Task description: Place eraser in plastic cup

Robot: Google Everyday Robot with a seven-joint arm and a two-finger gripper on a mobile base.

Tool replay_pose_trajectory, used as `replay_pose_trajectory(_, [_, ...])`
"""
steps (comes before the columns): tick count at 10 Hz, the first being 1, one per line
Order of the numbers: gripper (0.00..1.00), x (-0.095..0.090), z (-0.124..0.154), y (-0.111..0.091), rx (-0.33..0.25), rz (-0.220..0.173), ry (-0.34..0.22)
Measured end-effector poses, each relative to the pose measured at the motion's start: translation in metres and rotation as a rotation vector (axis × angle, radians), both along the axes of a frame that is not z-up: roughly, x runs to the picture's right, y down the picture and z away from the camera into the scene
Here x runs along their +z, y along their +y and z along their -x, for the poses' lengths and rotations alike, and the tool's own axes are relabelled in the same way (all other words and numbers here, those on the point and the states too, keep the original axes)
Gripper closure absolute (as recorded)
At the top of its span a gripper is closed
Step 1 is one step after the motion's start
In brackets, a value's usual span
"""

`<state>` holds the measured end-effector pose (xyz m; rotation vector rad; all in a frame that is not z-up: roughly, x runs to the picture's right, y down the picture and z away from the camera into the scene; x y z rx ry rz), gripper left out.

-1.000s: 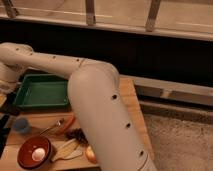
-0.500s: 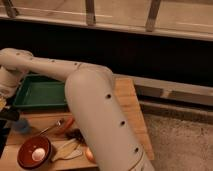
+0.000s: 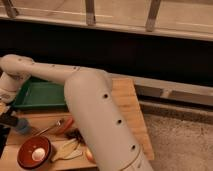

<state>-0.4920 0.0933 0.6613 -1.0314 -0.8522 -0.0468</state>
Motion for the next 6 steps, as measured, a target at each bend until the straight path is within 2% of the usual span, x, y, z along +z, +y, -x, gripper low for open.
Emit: replay_pose_trajectory(6, [1.00,0.023,-0.004,0.018,0.034,0.062,0.015])
